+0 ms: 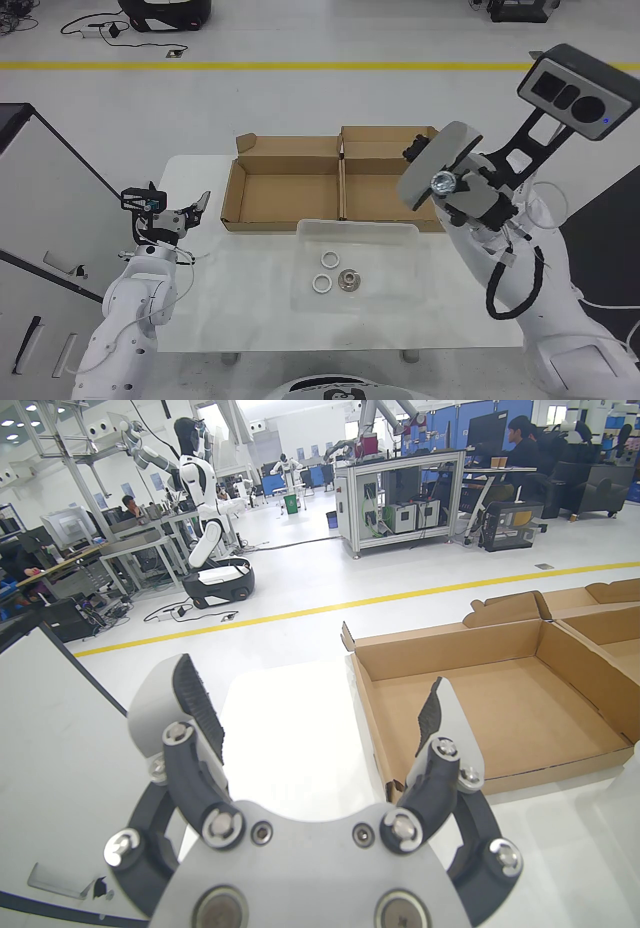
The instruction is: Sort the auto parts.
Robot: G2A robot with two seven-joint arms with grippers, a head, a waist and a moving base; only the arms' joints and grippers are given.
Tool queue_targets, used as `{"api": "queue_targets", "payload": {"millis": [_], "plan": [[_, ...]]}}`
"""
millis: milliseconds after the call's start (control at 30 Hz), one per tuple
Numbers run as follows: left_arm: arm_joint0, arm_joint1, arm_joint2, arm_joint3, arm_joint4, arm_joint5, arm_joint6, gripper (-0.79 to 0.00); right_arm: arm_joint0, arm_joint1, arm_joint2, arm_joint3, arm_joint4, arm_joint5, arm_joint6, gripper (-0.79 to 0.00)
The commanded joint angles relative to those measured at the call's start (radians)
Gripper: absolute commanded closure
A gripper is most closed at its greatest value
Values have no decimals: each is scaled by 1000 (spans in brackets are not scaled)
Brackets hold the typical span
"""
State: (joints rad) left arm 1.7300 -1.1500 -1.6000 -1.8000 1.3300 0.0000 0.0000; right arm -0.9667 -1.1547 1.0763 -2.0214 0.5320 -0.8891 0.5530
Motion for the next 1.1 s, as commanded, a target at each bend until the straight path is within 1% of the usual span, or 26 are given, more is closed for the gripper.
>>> {"api": "queue_targets", "payload": {"millis": [0,100,167,400,467,567,700,867,933,1067], "plan": [[0,0,0,0,0,0,0,-785,-10,1,10,5,-17,25,-4,0],[0,0,0,0,0,0,0,-785,-38,10,76,31,-61,69,19,0],[0,0,0,0,0,0,0,-785,-63,21,136,49,-91,105,57,0],[0,0,0,0,0,0,0,-785,-143,61,357,106,-155,209,229,0],[0,0,0,0,0,0,0,-785,-146,72,408,129,-198,241,285,0],[0,0,0,0,0,0,0,-785,-121,82,446,172,-240,274,345,0],[0,0,0,0,0,0,0,-785,-31,89,431,255,-303,288,415,0],[0,0,0,0,0,0,0,-785,145,84,326,388,-387,268,483,0],[0,0,0,0,0,0,0,-785,233,81,273,445,-473,245,522,0],[0,0,0,0,0,0,0,-785,393,65,149,553,-645,195,549,0]]}}
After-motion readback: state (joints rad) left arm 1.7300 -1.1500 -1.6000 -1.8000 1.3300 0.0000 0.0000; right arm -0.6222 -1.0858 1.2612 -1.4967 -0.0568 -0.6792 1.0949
